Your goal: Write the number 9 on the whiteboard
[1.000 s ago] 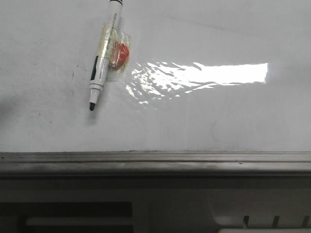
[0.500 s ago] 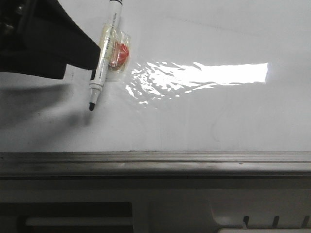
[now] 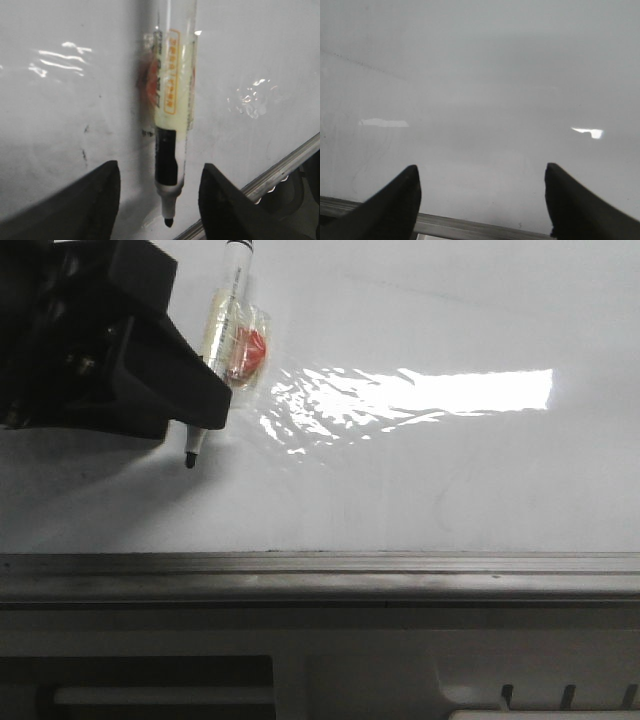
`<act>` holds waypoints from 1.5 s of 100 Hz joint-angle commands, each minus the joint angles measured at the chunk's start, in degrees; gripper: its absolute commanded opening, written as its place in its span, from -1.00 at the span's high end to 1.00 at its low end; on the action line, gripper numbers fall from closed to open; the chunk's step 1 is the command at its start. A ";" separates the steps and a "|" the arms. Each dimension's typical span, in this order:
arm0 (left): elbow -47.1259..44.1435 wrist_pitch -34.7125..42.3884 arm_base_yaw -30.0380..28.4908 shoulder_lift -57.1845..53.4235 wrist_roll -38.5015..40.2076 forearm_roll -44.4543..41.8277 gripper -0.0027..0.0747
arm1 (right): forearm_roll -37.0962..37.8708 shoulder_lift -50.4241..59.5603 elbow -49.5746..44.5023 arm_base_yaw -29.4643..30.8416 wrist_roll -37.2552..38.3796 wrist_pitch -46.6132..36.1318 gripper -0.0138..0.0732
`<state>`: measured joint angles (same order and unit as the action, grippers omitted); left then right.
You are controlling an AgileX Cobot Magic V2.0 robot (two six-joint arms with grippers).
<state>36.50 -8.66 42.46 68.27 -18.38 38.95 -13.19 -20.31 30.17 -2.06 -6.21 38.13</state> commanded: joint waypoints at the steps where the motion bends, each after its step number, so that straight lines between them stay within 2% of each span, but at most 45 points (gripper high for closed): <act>1: 1.57 3.74 0.13 0.65 -0.21 0.49 0.14 | -0.45 -0.90 2.10 -0.17 -0.59 -4.51 -0.35; 24: 1.57 3.74 0.13 1.44 -0.21 0.20 0.97 | -0.91 -1.40 2.10 -3.83 -0.59 -4.62 -0.35; 41: 1.57 2.20 0.13 1.21 -0.33 -0.77 0.98 | -1.16 -3.10 2.20 -7.29 -0.59 -4.24 -0.35; 58: 1.57 -6.18 0.13 -2.36 -0.84 -6.69 0.98 | -1.86 -5.06 3.09 -11.76 -2.60 -2.58 -0.34; 67: 1.57 -10.47 0.13 -5.34 -6.20 -7.53 0.98 | -6.11 -6.82 4.27 -14.93 -10.71 0.43 -0.34; 87: 1.57 -16.66 0.13 -11.79 -24.85 -3.30 0.98 | -23.81 -12.44 5.11 -22.62 -33.68 1.15 -0.34; 108: 1.57 -24.48 0.13 -13.55 -50.05 15.02 0.98 | -39.72 -18.90 5.11 -29.89 -53.54 -4.30 -0.34; 118: 1.57 -27.40 0.13 -13.26 -59.78 22.56 0.98 | -46.23 -21.79 5.21 -32.36 -59.21 -8.63 -0.34; 127: 1.57 -27.51 0.13 -13.26 -63.05 25.32 0.98 | -51.37 -24.15 5.21 -33.71 -62.01 -10.30 -0.34; 150: 0.02 -29.18 0.13 -13.15 -63.27 25.80 0.98 | -65.44 -26.76 5.21 -34.82 -73.74 -9.57 -0.34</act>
<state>35.86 -37.23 42.54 55.55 -81.27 61.45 -70.95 -46.83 33.27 -36.67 -74.78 29.98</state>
